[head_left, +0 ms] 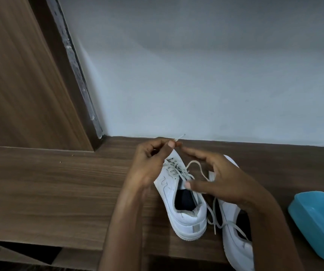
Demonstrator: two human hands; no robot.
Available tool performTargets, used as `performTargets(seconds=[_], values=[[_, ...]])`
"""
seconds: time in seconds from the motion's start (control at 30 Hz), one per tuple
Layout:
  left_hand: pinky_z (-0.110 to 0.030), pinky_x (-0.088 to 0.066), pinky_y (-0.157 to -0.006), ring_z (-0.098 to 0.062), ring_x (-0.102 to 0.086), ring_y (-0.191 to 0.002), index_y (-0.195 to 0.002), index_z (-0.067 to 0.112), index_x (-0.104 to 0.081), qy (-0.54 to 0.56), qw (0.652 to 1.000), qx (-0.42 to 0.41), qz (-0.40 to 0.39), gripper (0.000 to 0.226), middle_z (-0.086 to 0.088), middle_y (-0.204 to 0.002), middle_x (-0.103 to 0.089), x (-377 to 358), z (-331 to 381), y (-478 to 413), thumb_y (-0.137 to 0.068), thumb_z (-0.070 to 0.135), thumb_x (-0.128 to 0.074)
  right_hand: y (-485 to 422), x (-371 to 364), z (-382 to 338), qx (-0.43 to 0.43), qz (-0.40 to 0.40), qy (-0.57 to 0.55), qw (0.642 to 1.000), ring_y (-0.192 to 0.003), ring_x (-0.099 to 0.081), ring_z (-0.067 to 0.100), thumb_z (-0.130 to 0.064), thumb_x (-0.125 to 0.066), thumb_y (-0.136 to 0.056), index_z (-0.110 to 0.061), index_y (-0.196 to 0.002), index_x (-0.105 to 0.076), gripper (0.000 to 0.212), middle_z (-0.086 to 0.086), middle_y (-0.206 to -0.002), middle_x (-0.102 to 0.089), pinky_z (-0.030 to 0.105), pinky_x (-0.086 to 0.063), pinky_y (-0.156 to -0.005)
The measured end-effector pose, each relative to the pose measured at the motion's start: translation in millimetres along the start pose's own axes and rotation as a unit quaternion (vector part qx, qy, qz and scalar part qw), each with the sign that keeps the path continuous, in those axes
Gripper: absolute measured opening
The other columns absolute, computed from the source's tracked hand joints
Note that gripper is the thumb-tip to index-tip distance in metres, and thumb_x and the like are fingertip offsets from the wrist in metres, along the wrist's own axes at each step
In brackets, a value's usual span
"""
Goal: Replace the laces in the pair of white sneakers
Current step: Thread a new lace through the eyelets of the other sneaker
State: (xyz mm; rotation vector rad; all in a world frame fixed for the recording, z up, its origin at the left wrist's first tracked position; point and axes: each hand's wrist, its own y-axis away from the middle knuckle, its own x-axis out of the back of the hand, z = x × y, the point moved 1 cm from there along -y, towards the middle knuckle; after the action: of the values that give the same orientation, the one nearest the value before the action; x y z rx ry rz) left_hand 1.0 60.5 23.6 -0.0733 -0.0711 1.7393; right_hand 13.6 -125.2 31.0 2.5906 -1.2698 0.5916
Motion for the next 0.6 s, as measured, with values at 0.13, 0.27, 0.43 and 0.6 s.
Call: performTargets(seconds=[0.13, 0.27, 0.43, 0.6], values=[[-0.051, -0.053, -0.094, -0.04, -0.065, -0.102, -0.098, 0.016, -0.078, -0.008, 0.999, -0.047, -0.016, 0.017, -0.004, -0.096, -0.077, -6.0, 5.0, 1.4, -0.092, 0.028, -0.069, -13.1, -15.2, -7.5, 0.035, 0.169, -0.167, 0.971, -0.107, -0.07, 0.016, -0.027, -0.073, -0.09, -0.022, -0.115, -0.073, 0.025, 0.0, -0.107, -0.076, 0.044, -0.053, -0.1], [-0.045, -0.054, -0.094, -0.02, -0.072, -0.097, -0.1, 0.015, -0.079, -0.044, 0.997, -0.065, 0.004, 0.015, 0.001, -0.094, -0.077, -8.1, 5.4, 1.0, -0.091, 0.023, -0.07, -17.9, -22.3, -5.2, 0.057, 0.226, -0.256, 0.938, -0.106, -0.07, 0.009, -0.015, -0.068, -0.091, -0.012, -0.107, -0.076, 0.019, -0.003, -0.106, -0.076, 0.024, -0.055, -0.087], [-0.026, -0.055, -0.083, -0.007, -0.072, -0.091, -0.1, 0.013, -0.079, -0.086, 0.993, -0.078, -0.015, 0.016, 0.005, -0.092, -0.077, -11.8, 0.5, 0.5, -0.091, 0.023, -0.07, -23.7, -25.6, 0.2, 0.043, 0.263, -0.292, 0.919, -0.104, -0.071, 0.013, -0.014, -0.07, -0.088, -0.008, -0.1, -0.077, 0.015, -0.001, -0.105, -0.077, 0.026, -0.054, -0.087], [-0.034, -0.054, -0.08, -0.01, -0.067, -0.091, -0.096, 0.032, -0.077, -0.198, 0.98, -0.031, 0.014, 0.019, 0.011, -0.092, -0.074, 2.0, -14.0, -6.1, -0.083, 0.045, -0.075, -25.1, -22.4, 4.3, 0.071, 0.316, -0.347, 0.88, -0.1, -0.071, 0.032, -0.015, -0.063, -0.095, 0.0, -0.096, -0.071, 0.017, 0.016, -0.097, -0.075, 0.042, -0.055, -0.092]])
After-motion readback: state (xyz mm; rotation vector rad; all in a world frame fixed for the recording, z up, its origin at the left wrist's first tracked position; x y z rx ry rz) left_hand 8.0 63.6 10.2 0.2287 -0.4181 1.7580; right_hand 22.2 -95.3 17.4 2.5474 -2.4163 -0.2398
